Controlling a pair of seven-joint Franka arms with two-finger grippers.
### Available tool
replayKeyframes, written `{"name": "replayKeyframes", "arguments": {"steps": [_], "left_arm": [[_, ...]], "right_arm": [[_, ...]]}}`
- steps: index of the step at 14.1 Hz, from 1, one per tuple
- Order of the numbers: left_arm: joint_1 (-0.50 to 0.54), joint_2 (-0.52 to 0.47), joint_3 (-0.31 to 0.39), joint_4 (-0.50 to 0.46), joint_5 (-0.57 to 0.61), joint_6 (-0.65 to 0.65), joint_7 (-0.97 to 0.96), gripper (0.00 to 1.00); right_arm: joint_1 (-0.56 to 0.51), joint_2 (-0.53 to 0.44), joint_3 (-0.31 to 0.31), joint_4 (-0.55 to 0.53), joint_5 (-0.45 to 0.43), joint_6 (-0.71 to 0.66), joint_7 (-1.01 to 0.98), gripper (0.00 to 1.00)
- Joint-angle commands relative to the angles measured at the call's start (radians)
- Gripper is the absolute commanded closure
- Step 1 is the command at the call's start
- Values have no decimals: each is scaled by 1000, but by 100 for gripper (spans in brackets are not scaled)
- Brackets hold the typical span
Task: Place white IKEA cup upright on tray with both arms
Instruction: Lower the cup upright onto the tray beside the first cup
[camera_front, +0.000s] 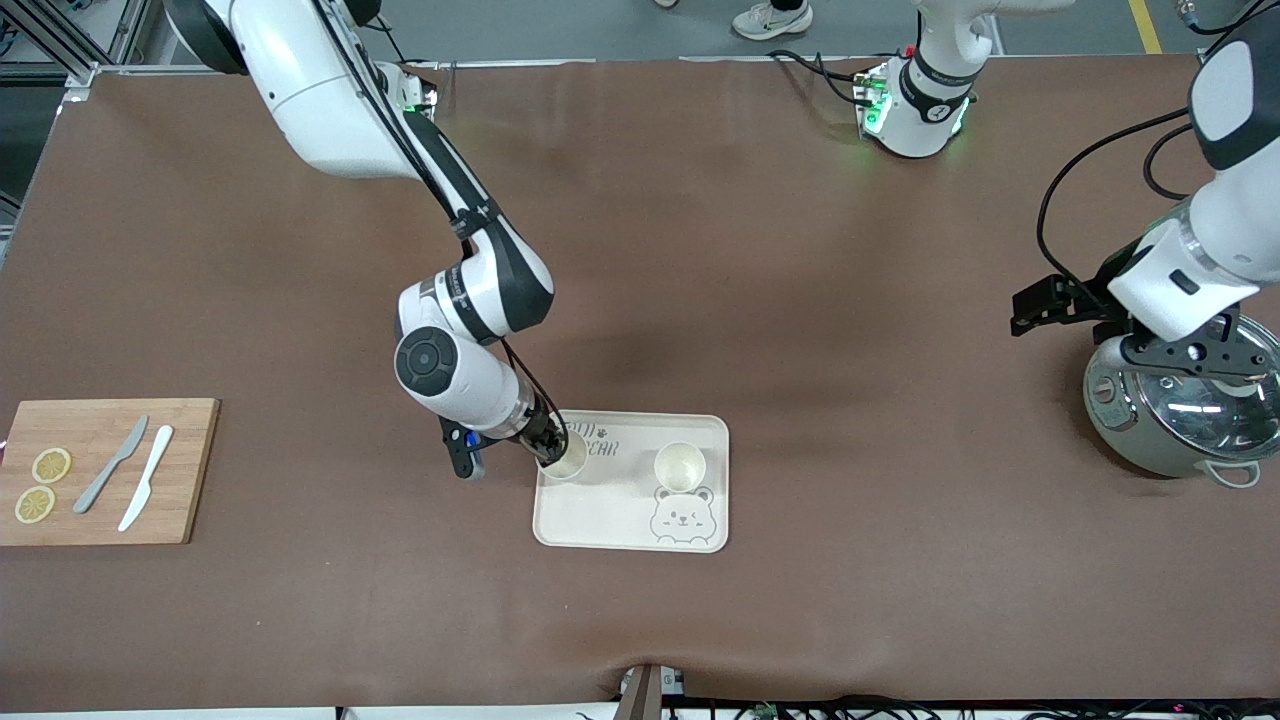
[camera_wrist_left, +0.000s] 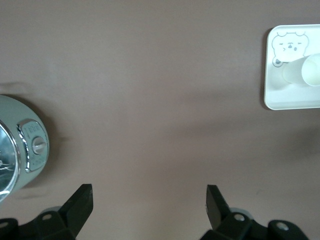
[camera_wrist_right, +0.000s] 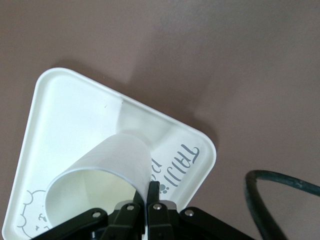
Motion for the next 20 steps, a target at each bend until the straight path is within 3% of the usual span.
{"name": "replayKeyframes", "arguments": {"steps": [1, 6, 7, 10, 12, 16, 20], "left_arm": [[7, -69, -4, -65, -26, 14, 15, 0], [2, -137, -7, -138, -26, 61, -1, 0], [2, -141, -12, -143, -25, 67, -9, 0], [4, -152, -16, -143, -19, 67, -54, 0], [2, -151, -16, -134, -11, 69, -61, 0], [-12, -146, -44, -126, 96, 70, -54, 0], [-10, -147, -48, -134, 104, 61, -64, 0]], "right_arm": [[16, 32, -8, 33, 20, 10, 15, 100], [19, 47, -8, 32, 23, 6, 15, 99], [21, 47, -9, 32, 23, 6, 17, 91], [6, 43, -8, 35, 23, -3, 23, 0], [4, 37, -10, 40, 17, -29, 11, 0], [-57, 33, -8, 191, 20, -296, 9, 0], [-109, 10, -5, 272, 19, -512, 18, 0]]}}
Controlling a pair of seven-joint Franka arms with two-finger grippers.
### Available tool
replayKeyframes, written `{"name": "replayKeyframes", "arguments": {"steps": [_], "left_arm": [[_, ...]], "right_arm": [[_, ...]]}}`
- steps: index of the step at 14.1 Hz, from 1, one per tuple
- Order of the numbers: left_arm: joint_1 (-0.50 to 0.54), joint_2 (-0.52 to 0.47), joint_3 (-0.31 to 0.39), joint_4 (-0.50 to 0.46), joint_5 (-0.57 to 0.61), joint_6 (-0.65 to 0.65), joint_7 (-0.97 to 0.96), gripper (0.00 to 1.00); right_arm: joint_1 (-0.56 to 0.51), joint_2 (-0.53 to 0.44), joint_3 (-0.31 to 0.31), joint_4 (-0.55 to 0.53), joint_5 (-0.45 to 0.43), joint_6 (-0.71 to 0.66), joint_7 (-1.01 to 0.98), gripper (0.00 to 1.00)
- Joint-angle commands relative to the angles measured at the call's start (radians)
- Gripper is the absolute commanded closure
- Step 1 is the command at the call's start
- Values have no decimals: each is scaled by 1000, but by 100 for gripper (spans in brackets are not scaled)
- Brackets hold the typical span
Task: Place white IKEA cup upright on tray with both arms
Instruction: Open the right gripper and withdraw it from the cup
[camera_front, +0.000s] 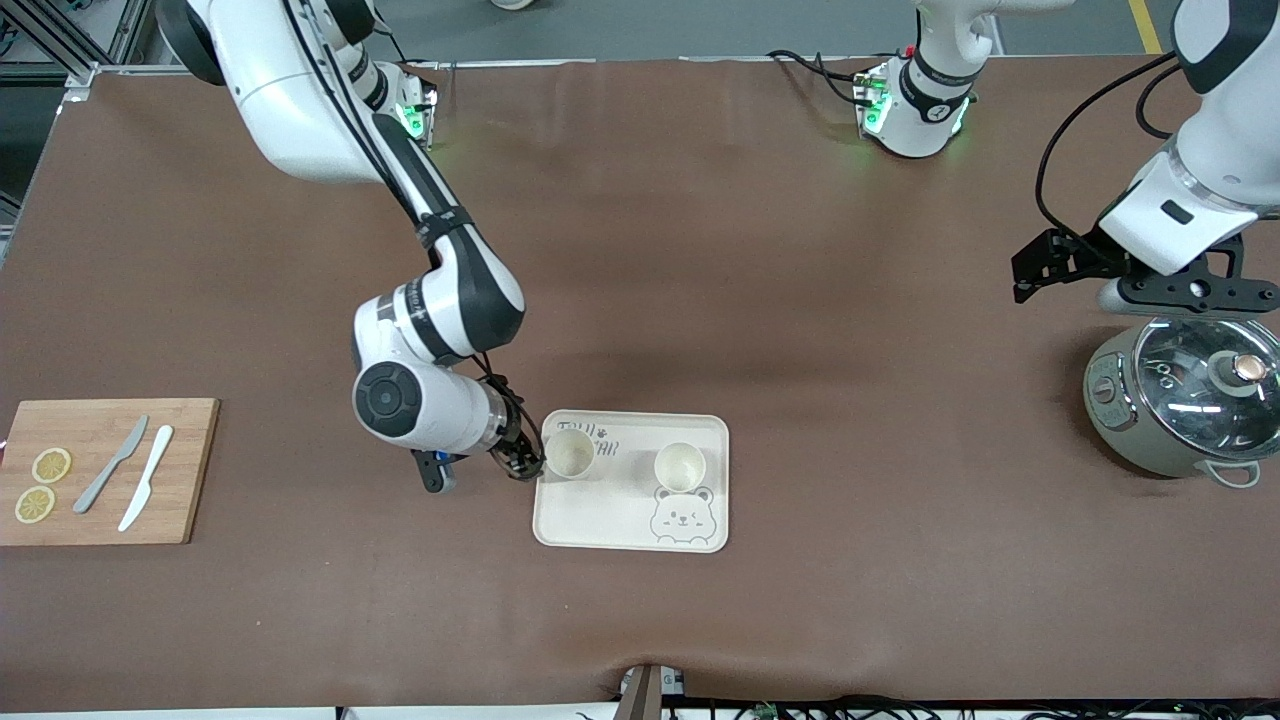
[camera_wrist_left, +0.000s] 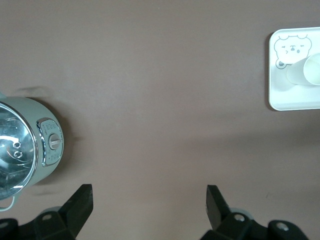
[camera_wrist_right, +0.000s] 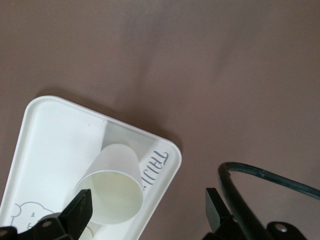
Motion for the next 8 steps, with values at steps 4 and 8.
{"name": "replayKeyframes", "arguments": {"steps": [4, 8], "left_arm": [[9, -21, -3, -24, 41, -21, 7, 0], [9, -26, -3, -25, 41, -35, 5, 0]], "right_arm": [[-46, -74, 2, 76, -49, -197, -54, 0], [-103, -148, 4, 61, -83, -292, -161, 0]]}}
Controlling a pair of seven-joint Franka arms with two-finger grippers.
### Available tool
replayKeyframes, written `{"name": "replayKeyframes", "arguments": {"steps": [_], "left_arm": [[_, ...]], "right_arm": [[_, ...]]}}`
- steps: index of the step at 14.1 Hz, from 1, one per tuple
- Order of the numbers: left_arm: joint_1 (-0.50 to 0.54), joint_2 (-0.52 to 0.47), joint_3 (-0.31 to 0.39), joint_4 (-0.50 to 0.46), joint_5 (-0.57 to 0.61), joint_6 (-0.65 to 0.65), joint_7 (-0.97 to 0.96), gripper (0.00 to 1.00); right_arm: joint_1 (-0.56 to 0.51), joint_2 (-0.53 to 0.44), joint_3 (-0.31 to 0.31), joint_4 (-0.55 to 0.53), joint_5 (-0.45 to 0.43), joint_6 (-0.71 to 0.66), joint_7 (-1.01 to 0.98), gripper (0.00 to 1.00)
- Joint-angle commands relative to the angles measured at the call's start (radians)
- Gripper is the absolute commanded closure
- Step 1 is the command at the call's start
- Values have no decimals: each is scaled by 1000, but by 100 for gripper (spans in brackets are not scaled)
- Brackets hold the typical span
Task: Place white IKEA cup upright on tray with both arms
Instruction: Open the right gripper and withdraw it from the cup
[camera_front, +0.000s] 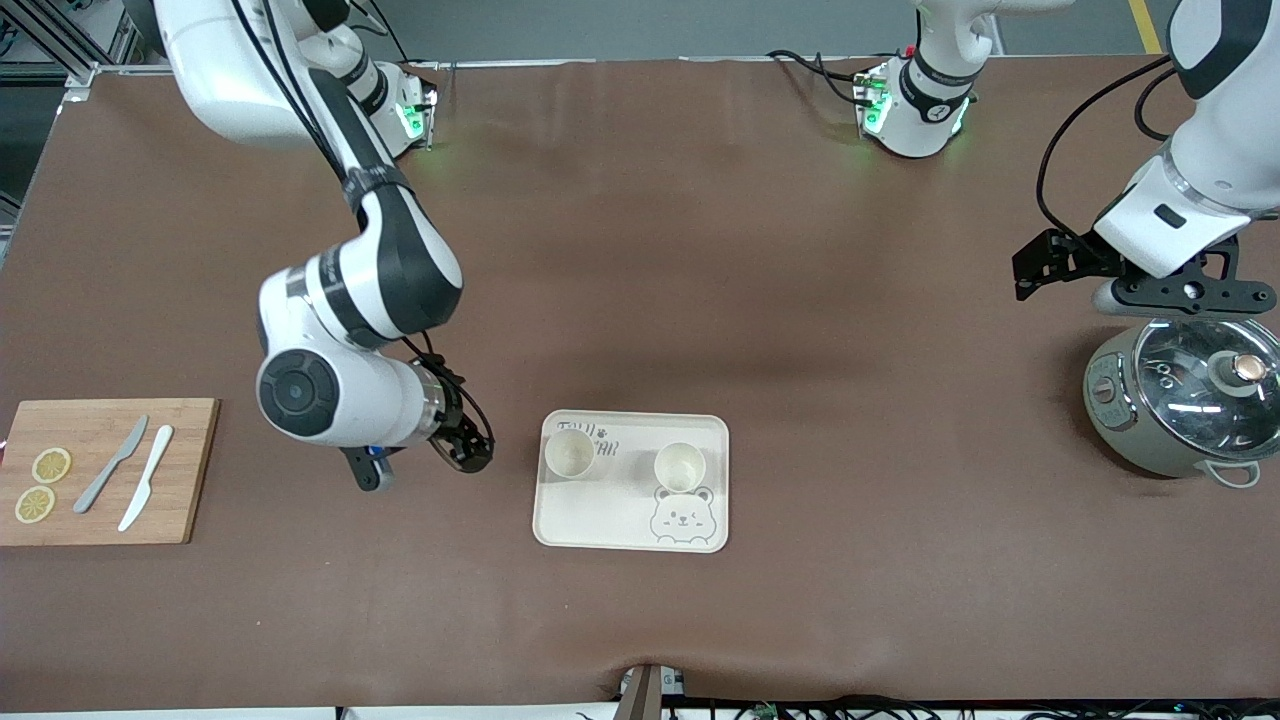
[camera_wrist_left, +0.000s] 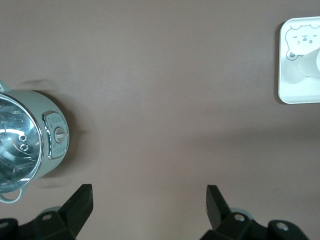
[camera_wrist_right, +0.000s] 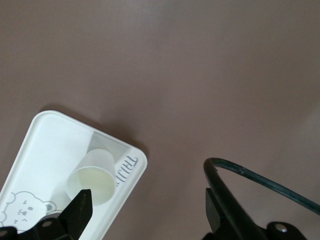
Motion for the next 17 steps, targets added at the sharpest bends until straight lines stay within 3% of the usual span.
{"name": "replayKeyframes", "arguments": {"steps": [1, 4, 8, 17], "left_arm": [[3, -26, -2, -18, 23, -11, 1, 0], [5, -27, -2, -18, 23, -19, 3, 0], [3, -27, -2, -20, 24, -30, 3, 0], [0, -26, -3, -21, 23, -34, -15, 0]], "right_arm": [[-68, -64, 11, -27, -9, -54, -118, 0], [-124, -113, 9, -50, -14, -129, -258, 0], [-172, -243, 9, -205, -66, -128, -491, 0], [-259, -325, 9, -202, -136, -193, -970, 0]]}}
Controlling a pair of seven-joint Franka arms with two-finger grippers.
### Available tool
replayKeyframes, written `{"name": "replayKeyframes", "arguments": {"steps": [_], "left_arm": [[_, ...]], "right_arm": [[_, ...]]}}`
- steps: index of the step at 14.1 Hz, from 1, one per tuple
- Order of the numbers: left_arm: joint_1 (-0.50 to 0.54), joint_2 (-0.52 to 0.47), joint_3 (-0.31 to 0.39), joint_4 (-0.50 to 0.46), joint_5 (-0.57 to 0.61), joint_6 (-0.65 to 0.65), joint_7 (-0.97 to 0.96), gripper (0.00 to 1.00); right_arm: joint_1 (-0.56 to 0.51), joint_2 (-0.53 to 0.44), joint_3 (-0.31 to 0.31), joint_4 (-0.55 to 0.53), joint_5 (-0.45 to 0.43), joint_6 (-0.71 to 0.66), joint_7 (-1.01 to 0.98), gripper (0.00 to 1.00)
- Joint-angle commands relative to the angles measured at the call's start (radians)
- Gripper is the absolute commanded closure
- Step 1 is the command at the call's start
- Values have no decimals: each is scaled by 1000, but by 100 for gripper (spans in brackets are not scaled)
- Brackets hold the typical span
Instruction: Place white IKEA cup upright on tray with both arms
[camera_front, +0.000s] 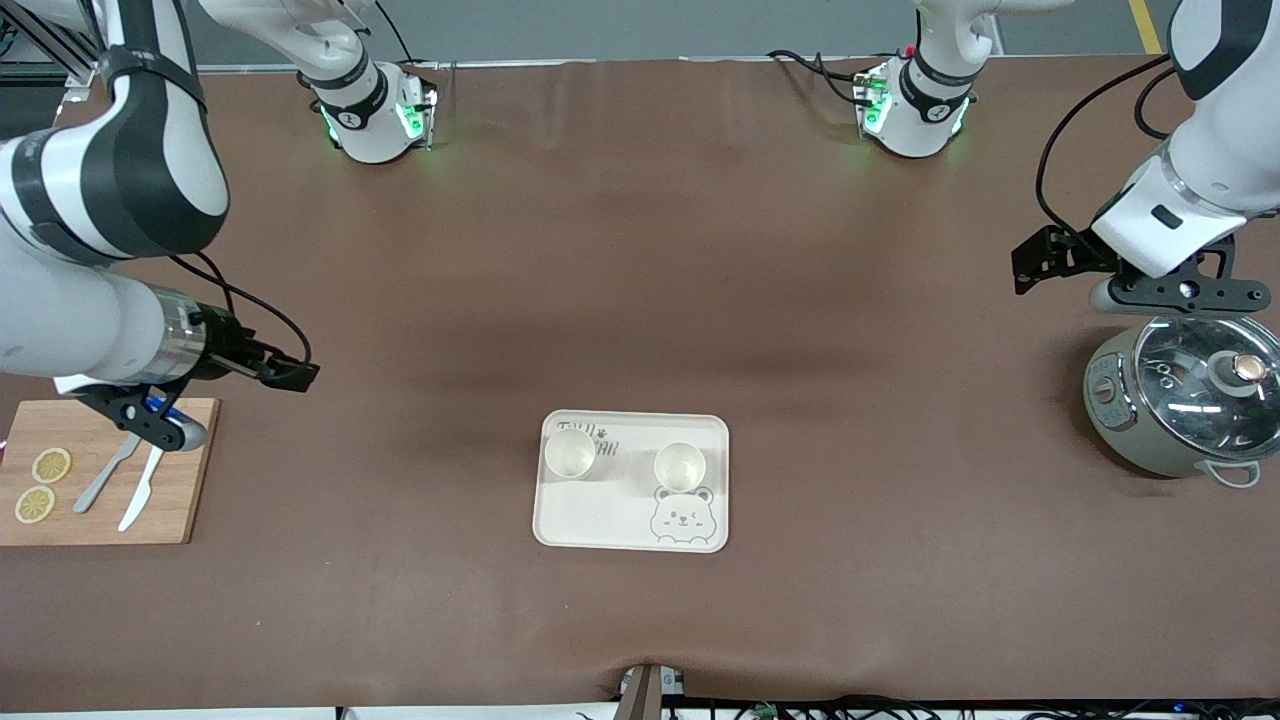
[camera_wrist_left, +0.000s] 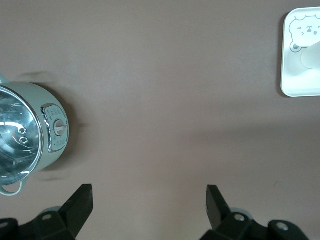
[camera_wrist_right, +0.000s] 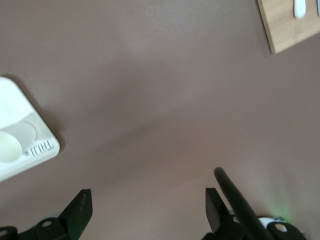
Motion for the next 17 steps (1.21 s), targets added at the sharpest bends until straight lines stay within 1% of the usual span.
{"name": "replayKeyframes", "arguments": {"steps": [1, 2, 3, 4, 5, 6, 9, 10, 11, 13, 14, 15, 17], "left_arm": [[-1, -25, -4, -20, 23, -8, -14, 0], [-1, -25, -4, -20, 24, -7, -14, 0], [-1, -25, -4, -20, 23, -8, -14, 0], [-1, -25, -4, -20, 23, -8, -14, 0], [-1, -25, -4, -20, 23, -8, -14, 0], [-1, -25, -4, -20, 23, -8, -14, 0], [-1, -25, -4, -20, 23, -10, -14, 0], [-1, -25, -4, -20, 24, -10, -14, 0], [-1, -25, -4, -20, 23, -10, -14, 0], [-1, -25, -4, -20, 23, -10, -14, 0], [-1, -25, -4, -20, 23, -10, -14, 0], [-1, -25, -4, -20, 23, -10, -16, 0], [0, -25, -4, -20, 23, -10, -16, 0]], "right_arm": [[-48, -38, 18, -31, -50, -15, -201, 0], [-60, -44, 25, -31, -76, -23, -290, 0], [-68, -49, 28, -28, -88, -12, -333, 0], [-88, -47, 48, -17, -85, -12, -335, 0], [-111, -41, 85, 11, -87, -14, -335, 0], [-117, -38, 103, 45, -91, -17, -336, 0], [-111, -44, 102, 79, -100, -26, -340, 0], [-117, -63, 105, 82, -76, -40, -349, 0], [-123, -104, 101, 79, -62, -85, -362, 0], [-125, -129, 79, 67, -64, -94, -446, 0], [-125, -147, 58, 64, -64, -97, -514, 0], [-122, -176, 48, 38, -64, -95, -551, 0], [-123, -262, 44, -75, -68, -39, -553, 0]]}}
